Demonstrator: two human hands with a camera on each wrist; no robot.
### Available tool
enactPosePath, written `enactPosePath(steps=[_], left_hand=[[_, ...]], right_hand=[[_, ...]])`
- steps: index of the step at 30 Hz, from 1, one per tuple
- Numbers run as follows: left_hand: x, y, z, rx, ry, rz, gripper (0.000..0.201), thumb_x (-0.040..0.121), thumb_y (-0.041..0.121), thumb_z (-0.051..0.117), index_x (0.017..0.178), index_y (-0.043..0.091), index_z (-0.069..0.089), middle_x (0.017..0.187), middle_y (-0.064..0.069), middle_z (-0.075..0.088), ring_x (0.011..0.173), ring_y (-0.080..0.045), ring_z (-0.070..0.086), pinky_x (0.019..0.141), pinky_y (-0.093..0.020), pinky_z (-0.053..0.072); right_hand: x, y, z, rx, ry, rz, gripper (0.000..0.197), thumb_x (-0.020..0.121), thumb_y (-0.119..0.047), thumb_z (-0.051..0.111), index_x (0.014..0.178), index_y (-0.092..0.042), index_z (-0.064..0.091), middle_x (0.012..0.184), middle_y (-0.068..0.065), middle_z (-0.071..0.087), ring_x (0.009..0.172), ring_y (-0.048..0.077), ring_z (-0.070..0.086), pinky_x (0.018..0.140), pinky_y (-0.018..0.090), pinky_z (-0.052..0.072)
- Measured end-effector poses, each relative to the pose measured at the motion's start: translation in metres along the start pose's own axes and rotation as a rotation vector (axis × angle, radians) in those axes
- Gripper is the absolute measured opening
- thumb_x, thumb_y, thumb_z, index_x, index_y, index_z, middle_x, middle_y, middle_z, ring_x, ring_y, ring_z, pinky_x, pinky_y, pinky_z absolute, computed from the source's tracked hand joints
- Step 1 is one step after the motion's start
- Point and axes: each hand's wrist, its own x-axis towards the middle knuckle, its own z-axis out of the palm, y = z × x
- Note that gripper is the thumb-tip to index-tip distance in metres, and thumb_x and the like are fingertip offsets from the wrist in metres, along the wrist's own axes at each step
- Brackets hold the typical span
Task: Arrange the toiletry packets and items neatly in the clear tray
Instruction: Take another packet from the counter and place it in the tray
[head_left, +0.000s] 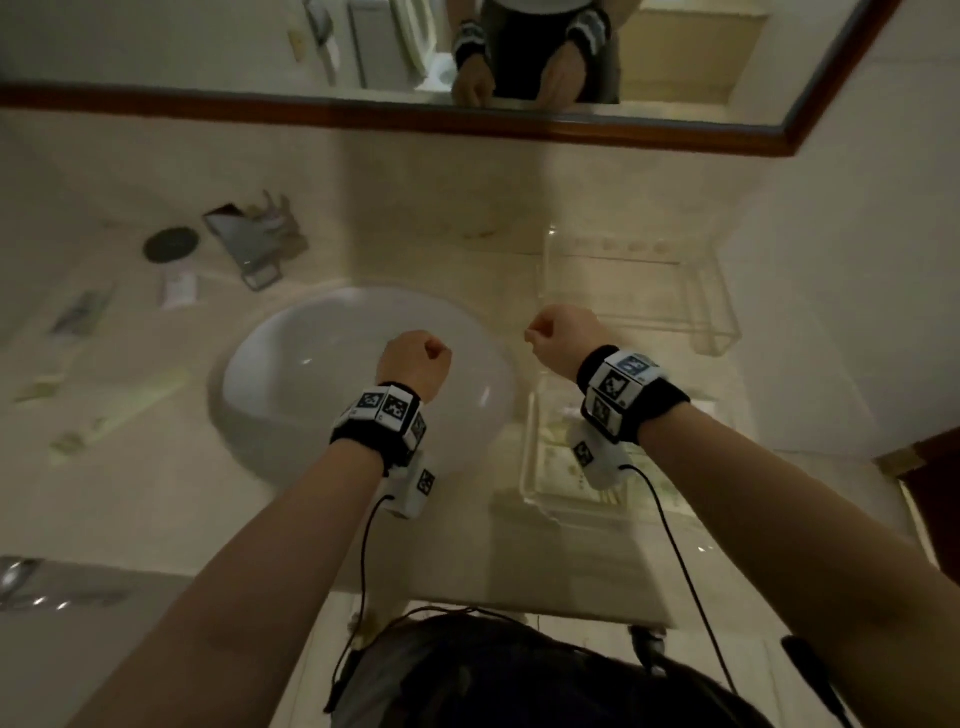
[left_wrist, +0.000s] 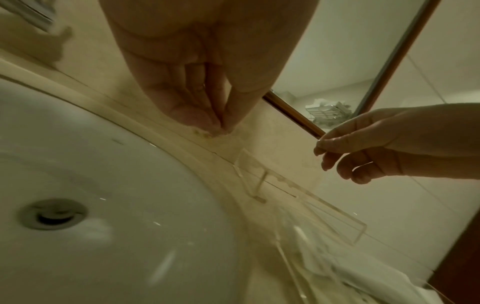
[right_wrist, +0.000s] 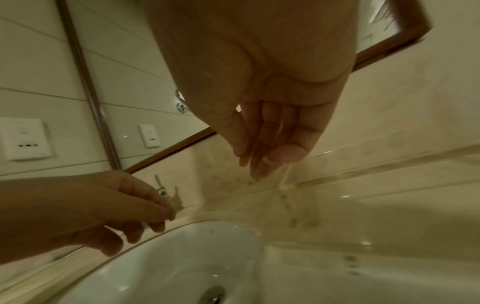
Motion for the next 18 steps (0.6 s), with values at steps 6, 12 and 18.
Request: enactPosePath(steps=[6,12,18], left_hand=[[-0.002,-0.086,-0.067,0.047,0.090,-0.196,0.019,0.093,0.027,0.051,0.093,0.010,0.061,0.099,-0.011,0.068,0.093,-0.032,0.062,0.082,-0.036,0.050],[-0.018,-0.188,-0.149,-0.006,0.176,-0.386,0.022,0.092,0.023,0.052,0.102,0.005,0.061,0.104,-0.014,0.066,0.097,-0.033,0.060,0.079,-0.034,0.045],[-0.022,-0.259,-0.201,-0.025,0.229,-0.505,0.023,0.089,0.024,0.054,0.102,0.005,0.060,0.103,-0.014,0.065,0.095,-0.032,0.060,0.073,-0.031,0.043]], right_hand=[[0.025,-0.107,0.053,-0.101,-0.171,-0.178,0.020,0.093,-0.020,0.051,0.098,-0.009,0.068,0.093,0.007,0.068,0.089,0.025,0.064,0.068,0.027,0.052],[0.037,-0.226,0.126,-0.072,-0.321,-0.348,0.023,0.095,-0.022,0.052,0.104,-0.008,0.068,0.104,0.009,0.070,0.093,0.026,0.062,0.074,0.028,0.046],[0.044,-0.303,0.194,-0.153,-0.425,-0.450,0.025,0.093,-0.020,0.052,0.099,-0.004,0.071,0.104,0.014,0.071,0.098,0.030,0.064,0.082,0.033,0.050]])
